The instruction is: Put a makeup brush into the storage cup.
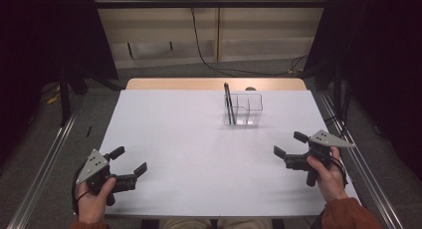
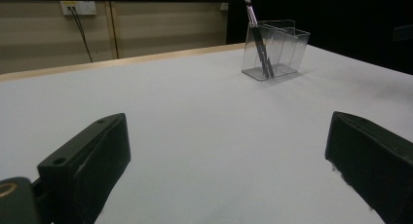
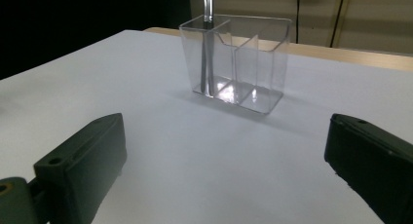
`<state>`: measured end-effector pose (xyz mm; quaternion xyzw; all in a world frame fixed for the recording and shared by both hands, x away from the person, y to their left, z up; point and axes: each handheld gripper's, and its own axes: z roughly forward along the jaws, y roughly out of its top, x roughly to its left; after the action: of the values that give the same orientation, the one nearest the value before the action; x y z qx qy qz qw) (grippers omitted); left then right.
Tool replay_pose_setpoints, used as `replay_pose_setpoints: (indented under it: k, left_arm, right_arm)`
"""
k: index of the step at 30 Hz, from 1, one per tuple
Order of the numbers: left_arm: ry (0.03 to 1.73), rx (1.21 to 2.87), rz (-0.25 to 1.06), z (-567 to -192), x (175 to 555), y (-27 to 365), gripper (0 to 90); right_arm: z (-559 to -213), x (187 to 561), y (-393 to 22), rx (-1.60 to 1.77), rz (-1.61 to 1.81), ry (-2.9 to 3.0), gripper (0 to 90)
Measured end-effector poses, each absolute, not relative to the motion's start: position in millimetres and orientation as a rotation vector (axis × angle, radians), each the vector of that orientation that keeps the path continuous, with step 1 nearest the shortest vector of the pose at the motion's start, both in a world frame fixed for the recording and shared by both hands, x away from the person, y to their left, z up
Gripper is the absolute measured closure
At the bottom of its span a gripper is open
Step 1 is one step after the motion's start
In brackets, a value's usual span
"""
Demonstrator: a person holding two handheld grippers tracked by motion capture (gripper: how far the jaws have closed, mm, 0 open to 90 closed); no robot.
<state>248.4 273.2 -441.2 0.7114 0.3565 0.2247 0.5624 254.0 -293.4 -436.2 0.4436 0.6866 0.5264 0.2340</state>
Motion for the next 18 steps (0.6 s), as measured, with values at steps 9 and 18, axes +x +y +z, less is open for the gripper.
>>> replay_pose_setpoints:
  k: [9,18]
  left_arm:
    - [0.839,1.668,0.517,-440.9,244.8,273.7,2.7]
    - [0.831,1.675,0.531,-440.4,242.6,274.2,2.7]
  right_arm:
    - [-444.3,232.8,-307.4,1.247,1.444,1.820,1.1]
    - [-451.6,218.9,-311.9,1.237,1.429,1.810,0.9]
